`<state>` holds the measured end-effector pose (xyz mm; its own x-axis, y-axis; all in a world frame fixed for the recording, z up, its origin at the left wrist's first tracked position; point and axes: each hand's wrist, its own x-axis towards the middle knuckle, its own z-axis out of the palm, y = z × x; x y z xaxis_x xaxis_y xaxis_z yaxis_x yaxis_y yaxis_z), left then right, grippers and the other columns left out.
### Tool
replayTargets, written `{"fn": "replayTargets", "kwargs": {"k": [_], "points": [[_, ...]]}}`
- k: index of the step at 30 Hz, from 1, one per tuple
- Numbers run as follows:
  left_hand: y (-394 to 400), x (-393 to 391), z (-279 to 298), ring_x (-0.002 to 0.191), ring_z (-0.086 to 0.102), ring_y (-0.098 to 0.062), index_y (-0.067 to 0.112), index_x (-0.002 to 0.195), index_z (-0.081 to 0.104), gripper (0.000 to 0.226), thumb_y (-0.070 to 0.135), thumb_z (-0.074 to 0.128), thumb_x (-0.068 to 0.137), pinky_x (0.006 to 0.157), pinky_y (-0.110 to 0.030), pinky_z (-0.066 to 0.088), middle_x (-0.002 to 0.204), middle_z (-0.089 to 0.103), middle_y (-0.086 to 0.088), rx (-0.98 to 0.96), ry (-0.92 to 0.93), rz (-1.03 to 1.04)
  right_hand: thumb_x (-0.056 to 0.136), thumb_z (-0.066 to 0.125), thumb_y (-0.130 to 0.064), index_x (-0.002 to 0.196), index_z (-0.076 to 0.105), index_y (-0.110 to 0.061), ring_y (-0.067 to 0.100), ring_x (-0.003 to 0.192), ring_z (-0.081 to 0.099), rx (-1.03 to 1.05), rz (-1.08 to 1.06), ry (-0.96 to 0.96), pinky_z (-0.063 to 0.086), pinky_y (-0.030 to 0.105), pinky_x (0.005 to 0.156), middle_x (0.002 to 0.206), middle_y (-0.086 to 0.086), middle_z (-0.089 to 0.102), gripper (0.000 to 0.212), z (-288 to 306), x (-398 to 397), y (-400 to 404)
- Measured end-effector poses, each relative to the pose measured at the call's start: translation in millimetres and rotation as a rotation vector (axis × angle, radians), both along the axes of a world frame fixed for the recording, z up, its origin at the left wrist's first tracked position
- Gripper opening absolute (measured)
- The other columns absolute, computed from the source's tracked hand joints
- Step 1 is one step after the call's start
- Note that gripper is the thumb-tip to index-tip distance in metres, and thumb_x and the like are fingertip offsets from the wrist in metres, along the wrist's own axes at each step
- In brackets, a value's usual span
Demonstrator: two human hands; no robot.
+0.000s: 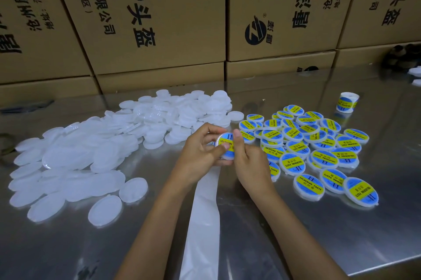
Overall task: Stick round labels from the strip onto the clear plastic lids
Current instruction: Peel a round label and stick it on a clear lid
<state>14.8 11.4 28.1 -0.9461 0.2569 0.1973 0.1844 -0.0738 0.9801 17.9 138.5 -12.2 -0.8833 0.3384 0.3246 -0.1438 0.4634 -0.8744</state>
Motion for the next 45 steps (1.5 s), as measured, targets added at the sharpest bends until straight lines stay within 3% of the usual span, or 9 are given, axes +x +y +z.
{"fn": "replayTargets", "kwargs": {"k": [5,10,16,18,20,27,35,40,45], "points": [[-1,-3,-4,0.089,0.072,-0.018,0.010,0.119,0.059,0.042,-0.014,0.068,0.086,0.076,-0.036,0.063,0.101,0.071,-0.005,0.021,-0.005,-0.059,0.105,0.032,-0.049,0.074,0.073,-0.023,-0.003,0.058,0.062,-0.329,0.225,-0.068,0.042,0.011,0.053,0.056,-0.012,0.066,0.057,-4,-3,4],[-4,-9,-8,0.059,0.065,-0.019,0.014,0.108,0.054,0.042,-0.004,0.080,0.079,0.055,-0.027,0.054,0.086,0.072,-0.001,-0.082,0.027,0.055,0.106,0.028,-0.050,0.046,0.062,-0.037,-0.006,0.040,0.049,-0.417,0.345,-0.118,0.032,0.007,0.040,0.040,-0.018,0.048,0.070,1,-3,2],[-6,-14,-12,0.037,0.048,-0.022,0.016,0.088,0.051,0.039,0.014,0.088,0.076,0.038,-0.024,0.040,0.078,0.070,-0.008,-0.104,0.030,0.175,0.092,0.026,-0.073,0.065,0.072,-0.032,-0.001,0.072,0.066,-0.363,0.394,-0.162,0.047,0.023,0.075,0.062,-0.009,0.069,0.068,5,0,-2],[-6,-15,-13,0.036,0.046,-0.025,0.010,0.084,0.049,0.037,0.017,0.085,0.080,0.037,-0.024,0.037,0.075,0.068,-0.014,-0.065,0.040,0.231,0.099,0.031,-0.063,0.050,0.064,-0.032,0.001,0.052,0.055,-0.400,0.438,-0.165,0.040,0.010,0.057,0.048,-0.013,0.055,0.066,8,4,-4],[-6,-17,-15,0.036,0.045,-0.026,0.005,0.082,0.049,0.034,0.017,0.081,0.084,0.037,-0.025,0.036,0.069,0.065,-0.016,-0.013,0.038,0.275,0.100,0.041,-0.056,0.042,0.046,-0.026,0.007,0.042,0.031,-0.440,0.465,-0.207,0.026,0.017,0.042,0.044,-0.011,0.034,0.065,11,6,-6],[-6,-18,-15,0.038,0.042,-0.024,-0.001,0.084,0.052,0.035,0.027,0.070,0.095,0.038,-0.026,0.034,0.066,0.068,-0.010,0.010,0.028,0.389,0.095,0.060,-0.039,0.057,0.051,-0.020,0.013,0.046,0.028,-0.604,0.574,-0.323,0.024,0.024,0.041,0.054,-0.002,0.036,0.043,13,7,-1],[-8,-17,-12,0.045,0.052,-0.015,0.015,0.091,0.071,0.025,0.021,0.050,0.104,0.037,-0.022,0.032,0.073,0.072,-0.005,0.018,-0.019,0.396,0.099,0.055,-0.031,0.068,0.056,-0.011,0.011,0.039,0.035,-1.018,0.284,-0.185,0.032,0.022,0.038,0.052,0.000,0.043,0.037,21,-3,15],[-9,-19,-15,0.042,0.046,-0.012,0.015,0.089,0.072,0.023,0.016,0.052,0.101,0.045,-0.019,0.041,0.064,0.063,0.001,-0.036,0.016,0.454,0.105,0.045,-0.030,0.086,0.057,-0.011,0.012,0.051,0.037,-1.251,0.180,-0.136,0.039,0.023,0.048,0.062,0.001,0.044,0.029,18,-5,25],[-9,-23,-18,0.057,0.064,-0.004,0.019,0.080,0.075,0.014,0.012,0.070,0.092,0.045,-0.016,0.046,0.070,0.071,0.007,-0.042,0.026,0.499,0.103,0.046,-0.026,0.101,0.059,-0.011,0.013,0.055,0.041,-1.258,0.238,-0.179,0.042,0.025,0.054,0.063,0.002,0.048,0.020,18,-5,23]]}}
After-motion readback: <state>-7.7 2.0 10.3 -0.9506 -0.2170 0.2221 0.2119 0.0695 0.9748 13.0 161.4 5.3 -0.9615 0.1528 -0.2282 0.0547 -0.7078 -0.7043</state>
